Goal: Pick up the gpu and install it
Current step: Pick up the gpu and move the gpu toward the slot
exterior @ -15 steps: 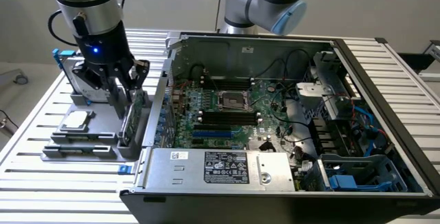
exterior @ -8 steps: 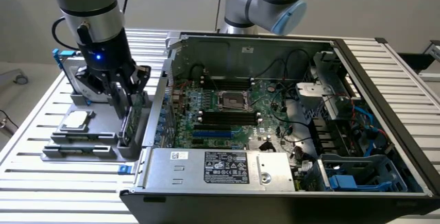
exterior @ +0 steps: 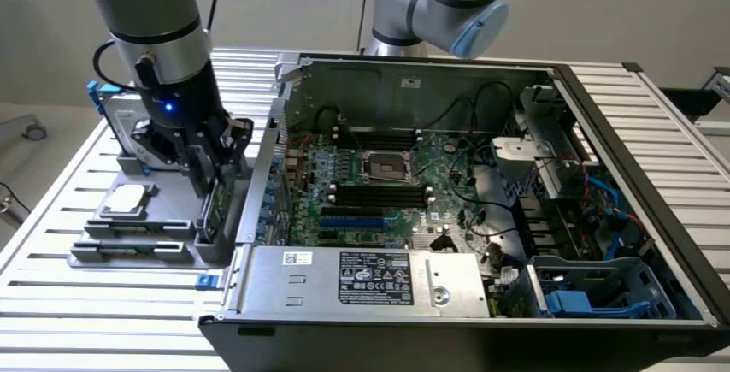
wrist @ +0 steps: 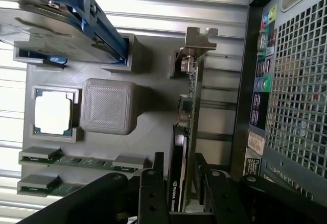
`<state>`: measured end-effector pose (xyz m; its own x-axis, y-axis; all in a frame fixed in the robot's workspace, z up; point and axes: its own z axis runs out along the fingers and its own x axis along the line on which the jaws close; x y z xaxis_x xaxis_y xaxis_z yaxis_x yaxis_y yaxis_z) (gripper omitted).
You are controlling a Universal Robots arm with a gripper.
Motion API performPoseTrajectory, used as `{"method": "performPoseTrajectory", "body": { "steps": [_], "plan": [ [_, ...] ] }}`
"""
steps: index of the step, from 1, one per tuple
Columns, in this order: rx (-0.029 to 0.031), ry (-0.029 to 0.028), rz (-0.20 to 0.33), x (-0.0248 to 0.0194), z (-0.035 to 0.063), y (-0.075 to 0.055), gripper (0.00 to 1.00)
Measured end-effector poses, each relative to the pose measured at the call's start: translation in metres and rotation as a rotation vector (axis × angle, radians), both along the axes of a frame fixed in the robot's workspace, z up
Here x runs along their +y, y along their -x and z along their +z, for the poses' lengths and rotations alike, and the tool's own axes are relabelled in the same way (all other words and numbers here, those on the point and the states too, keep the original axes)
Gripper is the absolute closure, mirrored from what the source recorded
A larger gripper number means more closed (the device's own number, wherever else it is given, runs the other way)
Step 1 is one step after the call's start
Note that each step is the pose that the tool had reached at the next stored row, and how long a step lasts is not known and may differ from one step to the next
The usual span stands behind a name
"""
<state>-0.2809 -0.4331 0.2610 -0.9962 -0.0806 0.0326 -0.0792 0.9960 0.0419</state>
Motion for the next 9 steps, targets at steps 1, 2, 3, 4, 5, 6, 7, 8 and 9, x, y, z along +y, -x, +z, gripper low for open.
{"method": "performPoseTrajectory", "body": {
  "steps": [1, 2, 3, 4, 5, 6, 7, 8, 9],
  "plan": [
    [0.0000, -0.0002, -0.003, 0.0000, -0.0019, 0.000, 0.64],
    [0.0000, -0.0003, -0.006, 0.0000, -0.0037, 0.000, 0.64],
    [0.0001, -0.0003, -0.008, 0.0001, -0.0054, -0.001, 0.64],
    [0.0000, -0.0004, -0.011, 0.0005, -0.0073, -0.001, 0.64],
    [0.0000, -0.0004, -0.014, 0.0013, -0.0091, -0.001, 0.64],
    [0.0000, -0.0004, -0.017, 0.0023, -0.0110, -0.001, 0.64],
    [0.0000, -0.0003, -0.020, 0.0034, -0.0128, -0.001, 0.64],
    [0.0001, -0.0003, -0.023, 0.0044, -0.0146, 0.000, 0.64],
    [-0.0002, -0.0005, -0.026, 0.0049, -0.0158, 0.001, 0.64]
  ]
}}
